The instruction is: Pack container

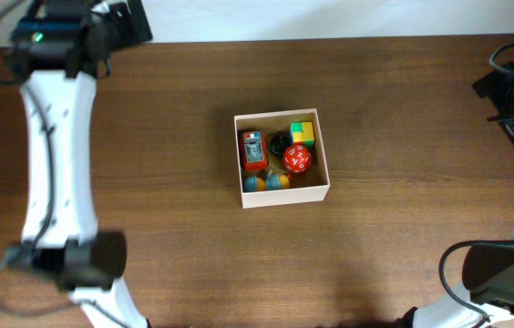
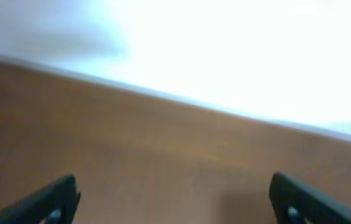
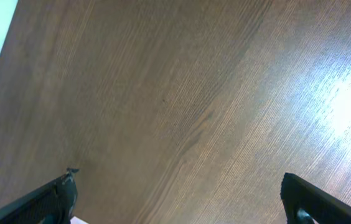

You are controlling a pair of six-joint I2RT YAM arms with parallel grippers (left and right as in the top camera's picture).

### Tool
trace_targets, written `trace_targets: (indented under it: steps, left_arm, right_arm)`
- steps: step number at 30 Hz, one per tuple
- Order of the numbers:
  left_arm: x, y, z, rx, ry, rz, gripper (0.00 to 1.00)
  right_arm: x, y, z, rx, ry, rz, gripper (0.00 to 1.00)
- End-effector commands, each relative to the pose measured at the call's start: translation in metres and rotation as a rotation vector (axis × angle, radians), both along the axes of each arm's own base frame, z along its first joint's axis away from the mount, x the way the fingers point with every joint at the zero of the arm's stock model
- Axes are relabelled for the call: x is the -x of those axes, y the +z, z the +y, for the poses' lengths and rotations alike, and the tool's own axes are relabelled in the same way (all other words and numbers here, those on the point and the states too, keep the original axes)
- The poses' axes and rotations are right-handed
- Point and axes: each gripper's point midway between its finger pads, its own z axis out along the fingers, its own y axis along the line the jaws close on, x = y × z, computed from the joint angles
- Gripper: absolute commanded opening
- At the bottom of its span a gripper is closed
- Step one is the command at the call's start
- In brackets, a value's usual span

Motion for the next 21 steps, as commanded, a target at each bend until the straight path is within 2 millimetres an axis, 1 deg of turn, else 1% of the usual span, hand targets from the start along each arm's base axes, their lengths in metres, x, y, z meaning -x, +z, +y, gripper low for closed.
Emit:
trace_targets:
  steps: [1,3,5,9,11,15,19,21]
  left_arm:
    - [0.023,0.034,-0.006,0.033,-0.031,-0.137,0.99]
    - [0.029,0.043,-0.008,0.043,-0.047,-0.230,0.99]
    - [0.036,0.044,-0.010,0.047,-0.056,-0.290,0.99]
    - [0.054,0.036,-0.010,0.051,-0.064,-0.375,0.99]
    - [0.063,0.025,-0.010,0.051,-0.064,-0.402,0.99]
    - [0.081,-0.004,-0.010,0.052,-0.069,-0.441,0.99]
    - [0.105,-0.035,-0.014,0.061,-0.092,-0.485,0.99]
    - [0.122,-0.055,-0.016,0.062,-0.099,-0.518,0.99]
  right_arm:
    - [0.000,-0.001,-0.002,-0.001,-0.013,0.000,0.99]
    - [0.000,-0.001,-0.002,-0.001,-0.013,0.000,0.99]
    - [0.000,-0.001,-0.002,-0.001,-0.013,0.000,0.99]
    - [0.000,-0.001,-0.002,-0.001,-0.013,0.000,0.99]
    - [0.000,-0.001,-0.002,-0.001,-0.013,0.000,0.99]
    - [0.000,-0.001,-0.002,-0.001,-0.013,0.000,0.99]
    - [0.000,-0.001,-0.002,-0.001,-0.013,0.000,0.99]
    - [0.000,-0.001,-0.002,-0.001,-0.013,0.000,0.99]
